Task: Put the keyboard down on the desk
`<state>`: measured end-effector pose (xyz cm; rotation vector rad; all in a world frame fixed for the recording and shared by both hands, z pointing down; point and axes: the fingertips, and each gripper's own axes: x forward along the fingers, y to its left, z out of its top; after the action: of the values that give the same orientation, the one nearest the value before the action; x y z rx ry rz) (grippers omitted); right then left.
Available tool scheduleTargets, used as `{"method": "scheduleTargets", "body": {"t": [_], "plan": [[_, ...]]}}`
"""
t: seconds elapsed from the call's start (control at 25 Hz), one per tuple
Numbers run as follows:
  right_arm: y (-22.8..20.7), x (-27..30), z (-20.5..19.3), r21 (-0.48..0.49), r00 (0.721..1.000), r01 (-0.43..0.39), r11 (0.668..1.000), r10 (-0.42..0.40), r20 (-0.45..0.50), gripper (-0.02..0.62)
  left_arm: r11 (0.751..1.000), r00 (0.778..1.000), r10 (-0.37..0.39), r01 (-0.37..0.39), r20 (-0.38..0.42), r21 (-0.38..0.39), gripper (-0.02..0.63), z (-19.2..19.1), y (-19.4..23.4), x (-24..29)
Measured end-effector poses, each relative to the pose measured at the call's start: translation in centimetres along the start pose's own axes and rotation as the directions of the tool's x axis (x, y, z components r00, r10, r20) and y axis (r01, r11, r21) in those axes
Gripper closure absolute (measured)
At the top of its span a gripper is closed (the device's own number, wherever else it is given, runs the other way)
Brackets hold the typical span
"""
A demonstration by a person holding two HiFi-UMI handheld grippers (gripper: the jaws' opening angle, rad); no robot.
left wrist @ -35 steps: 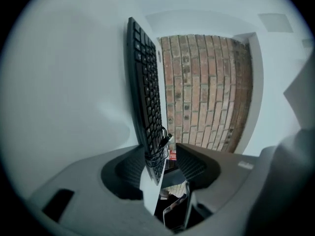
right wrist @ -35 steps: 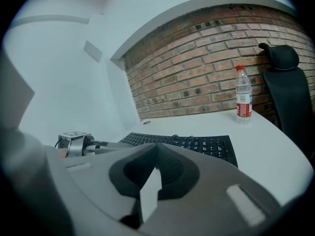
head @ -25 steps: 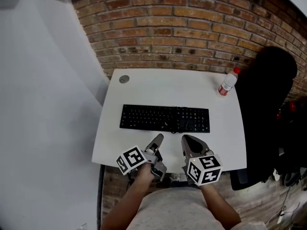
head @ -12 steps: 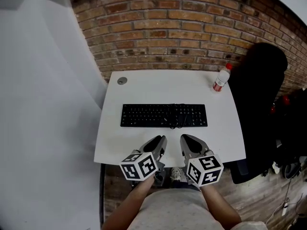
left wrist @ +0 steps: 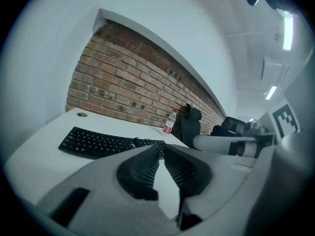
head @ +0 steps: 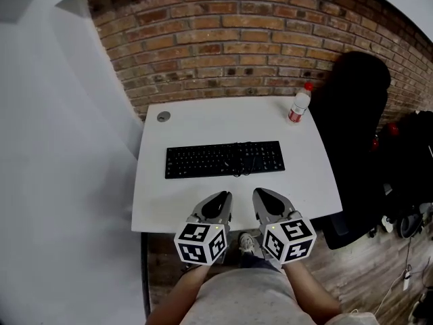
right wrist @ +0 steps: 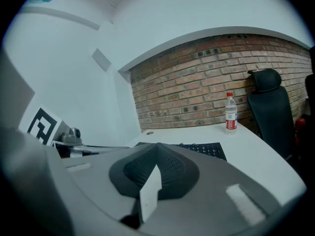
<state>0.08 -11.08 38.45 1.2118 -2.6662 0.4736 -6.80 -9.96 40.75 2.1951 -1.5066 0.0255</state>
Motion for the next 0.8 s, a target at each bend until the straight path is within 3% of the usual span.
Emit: {"method": "scheduleTargets", "body": {"t": [0.44, 0.8], "plan": [[0.3, -2.2, 0.3, -0.013, 0.999, 0.013, 1.0, -0.013, 0.031, 0.586, 0.988, 0.999, 0.027, -0.031, 0.026, 0.149, 0.614, 0.7, -0.9, -1.2], [0.5, -3.2, -0.3, -0.013, 0.999, 0.014, 1.0, -0.014, 0.03, 0.586, 0.991, 0.999, 0.024, -0.027, 0.027, 0.13, 0.614, -0.1, -1.4, -1.8]]}}
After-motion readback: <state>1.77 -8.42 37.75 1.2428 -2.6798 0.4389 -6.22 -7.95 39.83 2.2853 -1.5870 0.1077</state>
